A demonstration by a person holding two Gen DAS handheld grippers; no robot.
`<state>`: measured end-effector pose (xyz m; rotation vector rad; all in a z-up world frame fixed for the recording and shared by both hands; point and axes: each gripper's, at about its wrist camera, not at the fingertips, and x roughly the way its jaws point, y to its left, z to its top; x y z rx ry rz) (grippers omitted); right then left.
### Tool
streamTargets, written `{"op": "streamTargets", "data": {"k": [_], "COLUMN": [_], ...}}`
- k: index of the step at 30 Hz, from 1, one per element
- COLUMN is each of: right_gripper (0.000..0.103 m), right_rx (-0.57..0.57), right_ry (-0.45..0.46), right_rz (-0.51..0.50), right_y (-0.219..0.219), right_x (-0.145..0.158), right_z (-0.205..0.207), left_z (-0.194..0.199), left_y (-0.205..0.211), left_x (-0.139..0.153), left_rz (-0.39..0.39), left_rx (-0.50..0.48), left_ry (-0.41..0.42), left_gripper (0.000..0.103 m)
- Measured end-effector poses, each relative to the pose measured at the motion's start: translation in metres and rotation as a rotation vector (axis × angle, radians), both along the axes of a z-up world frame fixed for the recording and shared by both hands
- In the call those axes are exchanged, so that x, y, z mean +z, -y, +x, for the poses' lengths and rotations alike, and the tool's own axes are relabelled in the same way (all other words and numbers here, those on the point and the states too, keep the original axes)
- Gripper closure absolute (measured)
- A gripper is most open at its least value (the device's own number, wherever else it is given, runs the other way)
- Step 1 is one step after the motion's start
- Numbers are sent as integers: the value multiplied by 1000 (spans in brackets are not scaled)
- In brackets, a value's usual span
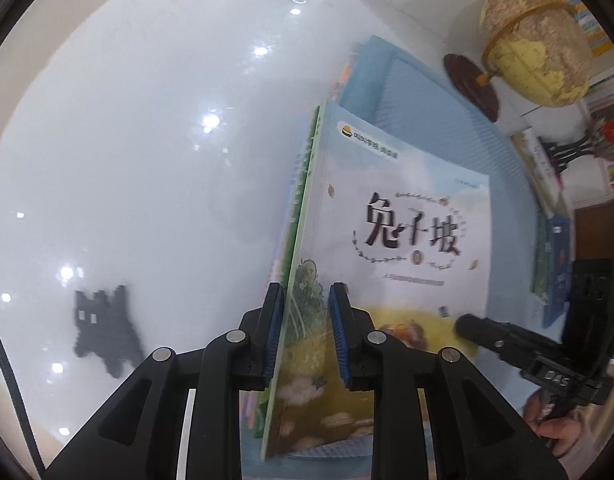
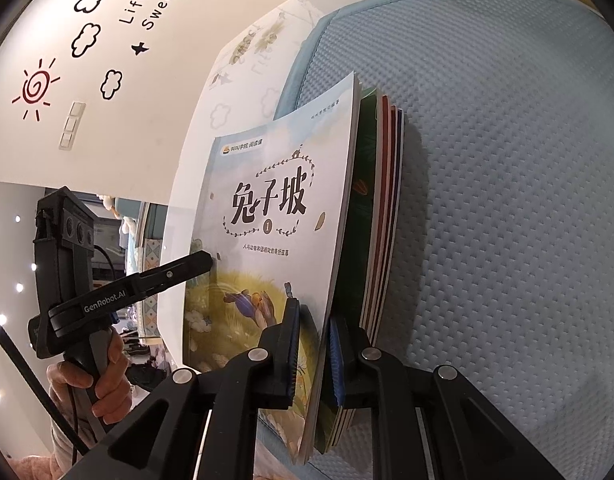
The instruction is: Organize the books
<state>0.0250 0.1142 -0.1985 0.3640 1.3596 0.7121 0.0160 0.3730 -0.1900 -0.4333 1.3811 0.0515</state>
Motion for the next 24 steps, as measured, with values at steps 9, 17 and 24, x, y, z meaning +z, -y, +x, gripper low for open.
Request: {"op": "streamTargets", "data": {"k": [9, 17, 24], "right_gripper": [88, 79, 50], "right_rx": [-18, -27, -68], "right_ry": [2, 3, 44], "right_rz": [-17, -21, 15], "right_y": [-6, -8, 9], "right_x": [2, 4, 20], "right_z": [-5, -2, -2], "left_z": [-2, -6, -6], "left_y": [-6, 2, 10], "left_x": [-4, 10, 30], "left_rz": [-12, 45, 17], "left_rx": [21, 26, 69], "left_ry": [-3, 29, 77], "left_gripper": [81, 81, 81]}}
